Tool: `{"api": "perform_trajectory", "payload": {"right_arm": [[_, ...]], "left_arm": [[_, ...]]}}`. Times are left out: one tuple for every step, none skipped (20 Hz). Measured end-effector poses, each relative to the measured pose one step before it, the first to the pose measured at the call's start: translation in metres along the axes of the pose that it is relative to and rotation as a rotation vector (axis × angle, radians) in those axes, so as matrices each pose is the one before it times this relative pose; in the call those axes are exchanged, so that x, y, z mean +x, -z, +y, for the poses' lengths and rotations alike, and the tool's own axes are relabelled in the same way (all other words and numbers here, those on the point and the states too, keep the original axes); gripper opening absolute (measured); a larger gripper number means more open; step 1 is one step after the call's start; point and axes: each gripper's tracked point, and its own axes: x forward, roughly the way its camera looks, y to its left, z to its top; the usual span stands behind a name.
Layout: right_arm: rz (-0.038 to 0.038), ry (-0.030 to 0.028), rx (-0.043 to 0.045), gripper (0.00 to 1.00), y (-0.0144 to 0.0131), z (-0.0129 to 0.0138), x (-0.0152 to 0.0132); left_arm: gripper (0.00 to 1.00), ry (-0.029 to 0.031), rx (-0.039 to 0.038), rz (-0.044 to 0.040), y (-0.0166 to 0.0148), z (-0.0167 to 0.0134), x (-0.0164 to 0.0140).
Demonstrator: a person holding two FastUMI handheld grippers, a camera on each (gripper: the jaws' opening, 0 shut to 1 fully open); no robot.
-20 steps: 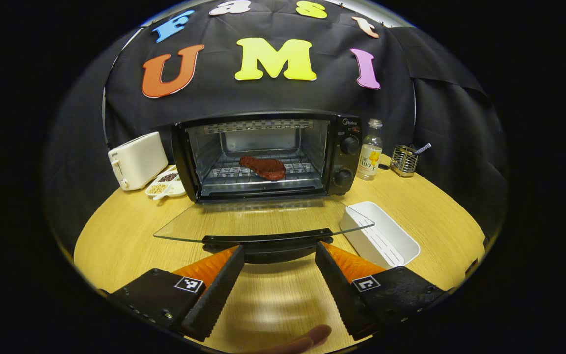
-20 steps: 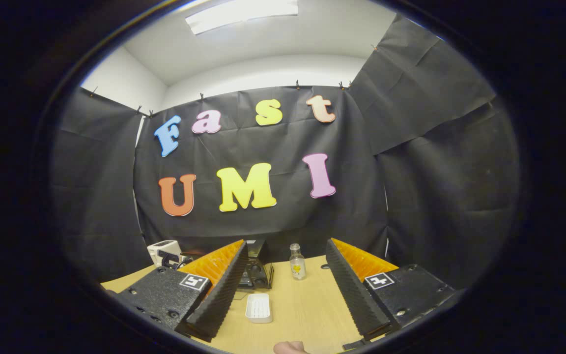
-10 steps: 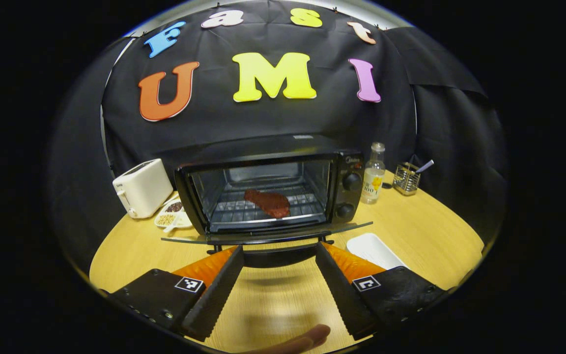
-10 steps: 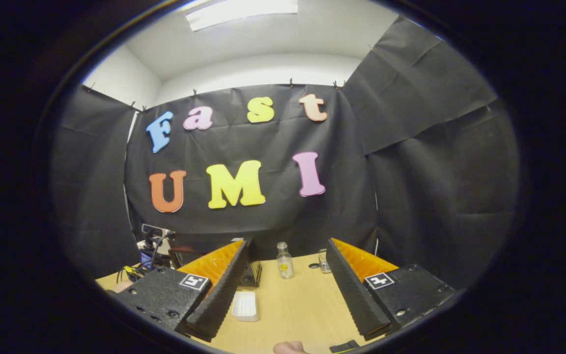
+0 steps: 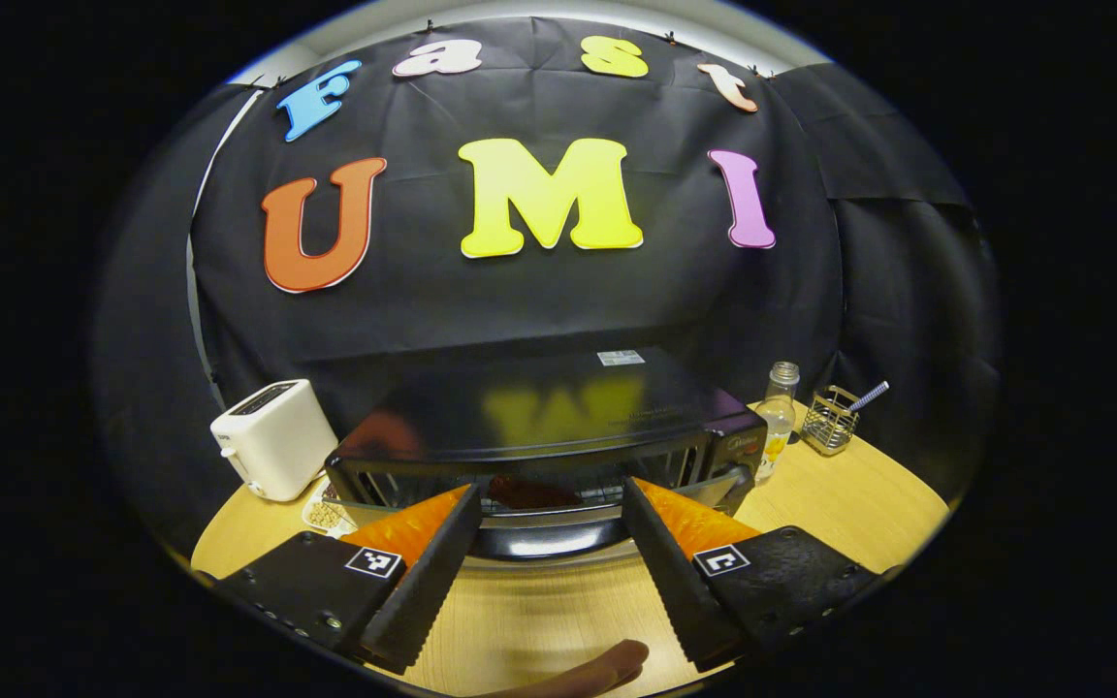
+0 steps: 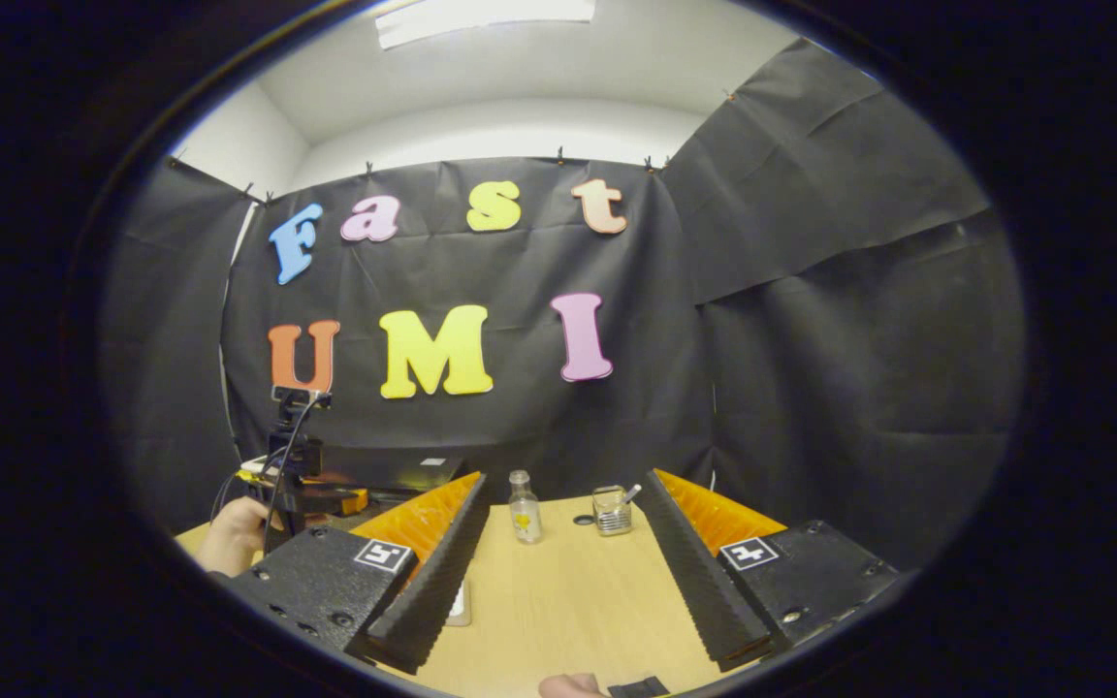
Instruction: Open the electric oven with the left hand, put the food in, and close the electric oven.
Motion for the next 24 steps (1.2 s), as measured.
{"api": "perform_trajectory", "payload": {"right_arm": [[-0.00063,0.00870,-0.00349,0.96,0.00111,-0.00369,0.00072],[0.00034,0.01035,-0.00159,0.96,0.00104,-0.00453,-0.00024],[0.00160,0.00972,0.00028,1.00,0.00150,-0.00429,0.00108],[0.00106,0.00843,0.00338,1.00,0.00109,-0.00338,0.00041],[0.00228,0.00878,0.00492,1.00,0.00078,-0.00326,0.00132],[0.00250,0.00547,0.00473,1.00,0.00167,-0.00246,0.00107],[0.00403,0.00345,0.00179,1.00,0.00282,-0.00091,0.00208],[0.00688,0.00039,0.00347,1.00,0.00241,0.00040,0.00260],[0.00644,-0.00431,0.00657,1.00,0.00242,0.00264,0.00283],[0.00392,-0.00632,0.00449,1.00,0.00072,0.00316,0.00165],[0.00038,-0.00561,0.00089,1.00,0.00110,0.00222,0.00203],[-0.00233,-0.00635,-0.00427,1.00,-0.00081,0.00332,0.00088],[-0.00762,-0.00815,-0.00049,1.00,-0.00333,0.00379,-0.00083],[-0.00738,-0.00698,0.00133,1.00,-0.00394,0.00458,-0.00032],[-0.00588,-0.00568,0.00128,1.00,-0.00136,0.00312,0.00140],[-0.00385,-0.00733,-0.00114,0.96,-0.00204,0.00367,-0.00016],[-0.00221,-0.00677,-0.00175,0.96,-0.00077,0.00287,-0.00012],[-0.00116,-0.00251,-0.00084,0.96,-0.00128,0.00228,-0.00099],[-0.00504,-0.00370,0.00334,0.96,-0.00238,0.00068,-0.00105],[-0.00392,-0.00224,0.00319,1.00,-0.00259,0.00156,-0.00110],[-0.00308,-0.00062,0.00204,0.96,0.00048,0.00020,-0.00104],[-0.00357,0.00032,0.00407,0.96,-0.00204,-0.00032,-0.00117],[-0.00192,-0.00038,0.00508,0.96,-0.00109,-0.00108,-0.00235],[-0.00298,-0.00052,0.00528,0.96,-0.00258,-0.00027,-0.00260]], "left_arm": [[0.93,0.00235,-0.00170,0.00042,-0.00420,0.00081,0.00703],[0.93,0.00272,0.00273,-0.00474,-0.00428,0.00057,0.00671],[0.93,-0.00249,0.00928,-0.00972,-0.00582,0.00209,0.00532],[0.94,-0.01299,0.01031,-0.00594,-0.00371,0.00472,0.00271],[0.94,-0.01899,0.00762,-0.00636,-0.00297,0.00639,0.00079],[0.94,-0.00652,0.00193,-0.01049,-0.00467,0.00320,-0.00213],[0.94,0.00530,-0.01008,-0.00480,-0.00354,-0.00157,-0.00298],[0.94,0.00676,-0.01101,0.00082,-0.00214,-0.00113,-0.00581],[0.94,0.00012,-0.00828,-0.00375,-0.00398,0.00086,-0.00844],[0.94,-0.00015,-0.00093,-0.01029,-0.00559,-0.00011,-0.01035],[0.94,-0.00247,0.00589,-0.01182,-0.00582,-0.00002,-0.01094],[0.94,-0.00448,0.00548,-0.01292,-0.00645,0.00074,-0.01214],[0.94,0.00205,0.00072,-0.00359,-0.00408,-0.00358,-0.01635],[0.94,0.00490,-0.00426,-0.01120,-0.00584,-0.00276,-0.01356],[0.94,0.00469,-0.00272,-0.01372,-0.00781,-0.00293,-0.01363],[0.94,-0.00091,0.00379,-0.01553,-0.00792,-0.00142,-0.01418],[0.94,-0.00207,0.00340,-0.01393,-0.00614,-0.00072,-0.01491],[0.94,0.00389,0.00407,-0.01598,-0.00772,-0.00275,-0.01444],[0.94,0.00261,-0.00318,-0.00623,-0.00339,-0.00259,-0.01488],[0.94,-0.00076,-0.00191,-0.01296,-0.00464,-0.00245,-0.01543],[0.94,0.00302,0.00606,-0.01800,-0.00718,-0.00309,-0.01443],[0.94,-0.00290,0.00835,-0.01319,-0.00538,-0.00179,-0.01426],[0.94,-0.00650,0.00767,-0.01757,-0.00543,-0.00025,-0.01564],[0.94,-0.00125,0.00757,-0.02628,-0.00689,-0.00201,-0.01490]]}}
